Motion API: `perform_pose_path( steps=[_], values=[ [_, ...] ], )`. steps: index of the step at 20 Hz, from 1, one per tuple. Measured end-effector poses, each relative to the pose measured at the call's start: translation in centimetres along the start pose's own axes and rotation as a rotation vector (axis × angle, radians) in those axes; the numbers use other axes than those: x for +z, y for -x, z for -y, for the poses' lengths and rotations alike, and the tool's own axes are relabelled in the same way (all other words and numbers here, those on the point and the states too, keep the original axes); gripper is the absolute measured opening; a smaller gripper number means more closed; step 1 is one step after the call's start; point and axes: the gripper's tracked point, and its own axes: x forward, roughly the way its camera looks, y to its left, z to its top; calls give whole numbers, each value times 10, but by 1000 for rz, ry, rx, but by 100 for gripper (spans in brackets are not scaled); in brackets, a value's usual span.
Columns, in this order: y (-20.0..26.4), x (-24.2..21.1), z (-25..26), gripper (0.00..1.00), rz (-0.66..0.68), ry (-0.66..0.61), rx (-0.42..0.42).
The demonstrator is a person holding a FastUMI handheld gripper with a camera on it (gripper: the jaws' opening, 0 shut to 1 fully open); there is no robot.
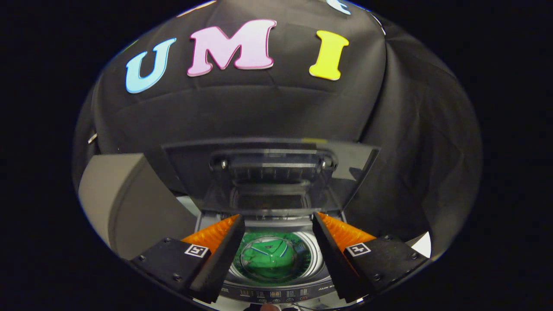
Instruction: Put the clothes into the washing machine and then close the washing machine lid.
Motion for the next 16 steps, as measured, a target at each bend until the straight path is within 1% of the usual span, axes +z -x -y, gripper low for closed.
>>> perform_pose_path(
  steps=[3,8,12,15,16],
  values=[
    [5,39,1,99,56,-21,1],
    [-13,88,-1,99,82,-16,11],
    [-49,102,-5,99,55,-25,19],
    [-77,99,-9,99,13,-38,24],
    [-84,95,-7,99,-1,-36,13]
  ],
)
